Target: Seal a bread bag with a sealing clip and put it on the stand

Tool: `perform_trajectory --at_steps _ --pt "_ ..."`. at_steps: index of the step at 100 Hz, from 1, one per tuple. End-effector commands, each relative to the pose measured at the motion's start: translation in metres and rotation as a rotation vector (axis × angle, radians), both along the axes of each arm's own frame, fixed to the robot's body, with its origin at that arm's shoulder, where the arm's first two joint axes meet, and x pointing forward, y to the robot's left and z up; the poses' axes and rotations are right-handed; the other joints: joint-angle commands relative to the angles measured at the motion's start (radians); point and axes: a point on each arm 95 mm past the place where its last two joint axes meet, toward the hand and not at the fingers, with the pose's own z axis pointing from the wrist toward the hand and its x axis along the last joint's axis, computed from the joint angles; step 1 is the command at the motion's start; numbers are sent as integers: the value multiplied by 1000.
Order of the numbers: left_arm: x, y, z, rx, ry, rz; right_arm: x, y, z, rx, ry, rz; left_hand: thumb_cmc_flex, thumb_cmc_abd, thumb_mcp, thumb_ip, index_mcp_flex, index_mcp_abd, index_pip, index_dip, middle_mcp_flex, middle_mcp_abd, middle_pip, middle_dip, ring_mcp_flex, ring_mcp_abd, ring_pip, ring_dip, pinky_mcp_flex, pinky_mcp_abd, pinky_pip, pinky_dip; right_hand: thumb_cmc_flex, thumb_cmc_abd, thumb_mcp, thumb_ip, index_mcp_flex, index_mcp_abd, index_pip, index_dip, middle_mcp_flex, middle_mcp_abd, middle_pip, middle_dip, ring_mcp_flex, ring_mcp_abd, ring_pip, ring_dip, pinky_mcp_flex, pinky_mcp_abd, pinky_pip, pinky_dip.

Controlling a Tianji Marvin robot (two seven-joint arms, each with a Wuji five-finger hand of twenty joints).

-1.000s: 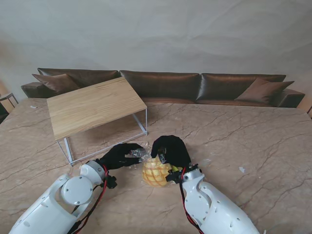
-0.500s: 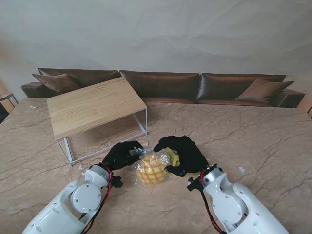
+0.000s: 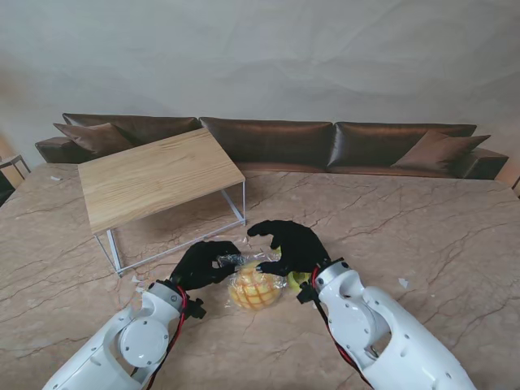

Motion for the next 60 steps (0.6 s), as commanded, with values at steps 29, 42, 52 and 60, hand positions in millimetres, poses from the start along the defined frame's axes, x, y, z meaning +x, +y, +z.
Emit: perform_trajectory --at_steps 29,42,52,60 --pt "-2 3 -3 -4 0 -1 11 -1 -13 25 -51 -9 -2 -17 45 7 31 -131 63 47 55 -49 -38 64 24 -34 4 -3 -11 -7 31 1 410 -114 65 -141 456 -309 461 -146 560 -79 168 196 397 -62 376 101 352 -30 340 -55" --pt "-1 4 -4 0 -2 3 9 -11 -10 24 -55 -6 -5 -20 50 10 32 -136 63 63 57 -51 -41 74 26 -36 5 -3 -8 -13 32 2 404 36 66 -98 376 -248 398 -193 528 -80 26 103 333 -58 197 28 290 -18 259 -117" --pt "-1 6 -5 -1 0 8 8 -27 -6 -2 -65 8 -5 -22 53 10 32 -134 57 70 59 -52 -45 78 28 -37 4 -3 -8 -10 33 3 226 43 69 -68 221 -166 172 -75 288 -91 26 79 105 -62 -23 29 52 -21 57 -121" --pt "0 8 -5 -1 2 10 9 -43 -5 -24 -65 26 -7 -22 53 10 33 -133 53 71 60 -52 -47 79 27 -36 4 -4 -9 -11 34 4 155 56 66 32 164 -122 81 35 199 -87 24 70 -9 -70 -93 -8 -87 -11 -74 -128"
